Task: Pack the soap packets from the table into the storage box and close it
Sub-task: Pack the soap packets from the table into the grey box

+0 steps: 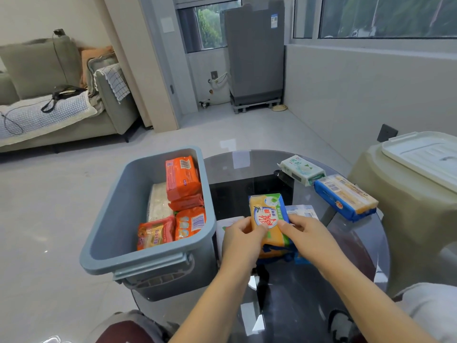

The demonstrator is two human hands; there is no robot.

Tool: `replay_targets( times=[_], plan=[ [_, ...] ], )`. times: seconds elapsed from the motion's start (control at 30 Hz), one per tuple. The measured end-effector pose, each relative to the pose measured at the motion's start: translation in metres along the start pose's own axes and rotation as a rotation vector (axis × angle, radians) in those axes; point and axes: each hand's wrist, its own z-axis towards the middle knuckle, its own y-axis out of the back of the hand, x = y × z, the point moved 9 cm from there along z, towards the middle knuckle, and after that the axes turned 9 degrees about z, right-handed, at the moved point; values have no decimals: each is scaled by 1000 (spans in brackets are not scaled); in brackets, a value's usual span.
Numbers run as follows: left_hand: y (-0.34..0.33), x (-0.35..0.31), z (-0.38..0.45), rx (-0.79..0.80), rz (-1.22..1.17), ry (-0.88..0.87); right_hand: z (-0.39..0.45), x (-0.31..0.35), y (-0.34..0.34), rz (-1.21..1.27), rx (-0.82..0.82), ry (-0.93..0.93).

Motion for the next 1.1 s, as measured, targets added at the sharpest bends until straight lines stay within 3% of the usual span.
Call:
replay_targets(
  times=[0.3, 0.57, 0.77, 1.1],
  plan=[
    [-2, -26, -18, 13, -174, -130, -13, 7, 16, 300, -130, 9],
    [5, -63, -43, 26, -263, -239, -28, 58, 39, 320, -134, 157],
    [34, -110, -64, 40, -194, -387, -38, 105, 40, 308, -100, 261],
    [115, -127, -66, -38, -225, -297, -33, 169, -23, 370, 50, 283]
  ],
)
